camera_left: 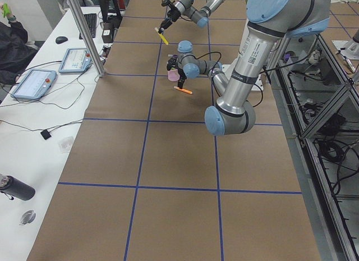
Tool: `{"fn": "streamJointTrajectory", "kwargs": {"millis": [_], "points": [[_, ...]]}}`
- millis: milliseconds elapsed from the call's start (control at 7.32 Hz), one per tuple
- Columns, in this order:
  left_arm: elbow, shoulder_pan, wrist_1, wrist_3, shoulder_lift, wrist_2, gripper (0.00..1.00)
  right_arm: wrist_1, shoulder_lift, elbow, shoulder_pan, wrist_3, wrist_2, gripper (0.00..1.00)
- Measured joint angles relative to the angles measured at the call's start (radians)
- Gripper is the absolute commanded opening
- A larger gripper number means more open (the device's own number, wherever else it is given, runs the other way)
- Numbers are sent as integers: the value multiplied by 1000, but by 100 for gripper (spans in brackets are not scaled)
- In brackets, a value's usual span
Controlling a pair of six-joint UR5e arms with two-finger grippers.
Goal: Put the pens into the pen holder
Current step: 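Grasp the orange marker with left gripper while right carries yellow marker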
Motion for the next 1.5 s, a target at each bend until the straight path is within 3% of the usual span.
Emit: {"fn": "streamJointTrajectory", "kwargs": {"millis": [1367, 1504], "points": [[109, 0, -16, 15, -53, 0, 65, -59, 55, 3, -15, -2, -18, 0], [113, 0, -15, 33, -54, 0, 59, -59, 55, 4, -14, -2, -18, 0]]}}
